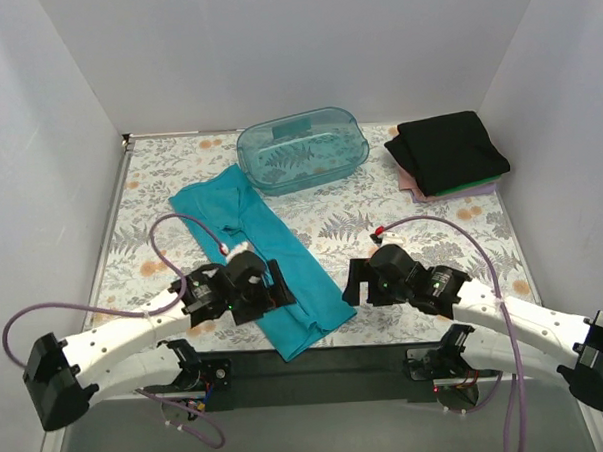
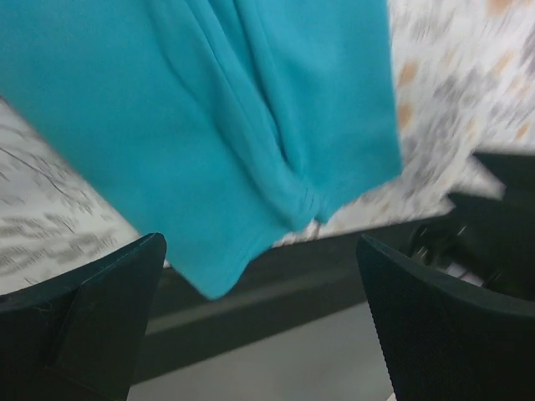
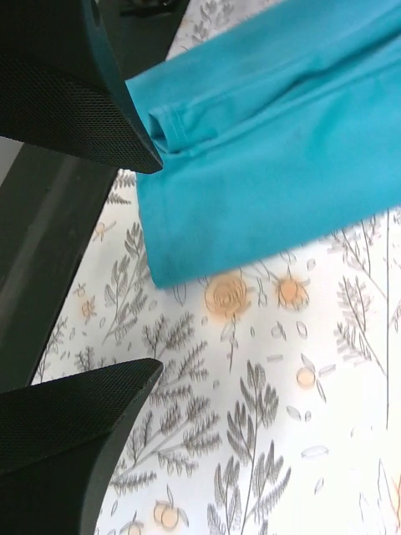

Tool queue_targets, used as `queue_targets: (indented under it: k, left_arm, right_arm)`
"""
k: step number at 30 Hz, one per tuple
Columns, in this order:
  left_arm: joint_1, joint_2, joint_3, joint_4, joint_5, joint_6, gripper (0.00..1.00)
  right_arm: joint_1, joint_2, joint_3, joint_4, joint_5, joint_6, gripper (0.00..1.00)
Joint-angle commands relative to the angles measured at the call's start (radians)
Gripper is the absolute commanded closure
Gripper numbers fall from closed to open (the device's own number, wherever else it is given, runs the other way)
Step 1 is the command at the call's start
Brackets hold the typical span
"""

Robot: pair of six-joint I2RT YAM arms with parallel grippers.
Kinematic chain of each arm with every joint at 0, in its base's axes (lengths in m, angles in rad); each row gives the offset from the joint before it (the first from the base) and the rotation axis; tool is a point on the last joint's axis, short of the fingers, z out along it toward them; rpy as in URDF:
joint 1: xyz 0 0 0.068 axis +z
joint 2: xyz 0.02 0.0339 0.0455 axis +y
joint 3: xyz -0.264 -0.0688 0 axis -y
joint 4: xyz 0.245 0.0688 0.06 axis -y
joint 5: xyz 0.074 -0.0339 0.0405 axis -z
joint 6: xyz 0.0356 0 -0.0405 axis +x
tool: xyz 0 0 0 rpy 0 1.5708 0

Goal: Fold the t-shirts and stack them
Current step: Fold the tshirt

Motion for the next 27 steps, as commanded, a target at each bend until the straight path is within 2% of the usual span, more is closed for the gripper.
queue_targets:
  k: [1,4,8,11,17,22,27]
  left_arm:
    - [-0.25,0.056,0.036,-0.121,-0.137,-0.133,0.03]
    - [-0.419,0.142,0.071,-0.161,-0.165,-0.165,0.08]
    - [-0.529,0.246,0.102,-0.235,-0.16,-0.188,0.11]
    - [-0.543,0.301,0.093,-0.241,-0.179,-0.191,0.15]
    - [-0.543,0.392,0.103,-0.143,-0.191,-0.131,0.24]
    - [-0.541,0.445,0.102,-0.092,-0.16,-0.105,0.4]
    - [-0.541,0.487,0.074,-0.072,-0.148,-0.113,0.58]
  right_arm:
    - [-0.082,0.011,-0.015,0.023,-0.107,-0.049,0.02]
    - [-0.103,0.054,-0.014,0.029,-0.157,-0.09,0.03]
    - [-0.114,0.1,-0.023,0.043,-0.189,-0.115,0.07]
    - [-0.115,0.126,-0.041,0.063,-0.247,-0.128,0.09]
    - [-0.115,0.178,-0.044,0.138,-0.301,-0.141,0.22]
    - [-0.122,0.233,-0.043,0.192,-0.324,-0.138,0.35]
    - [-0.123,0.298,-0.037,0.209,-0.319,-0.145,0.42]
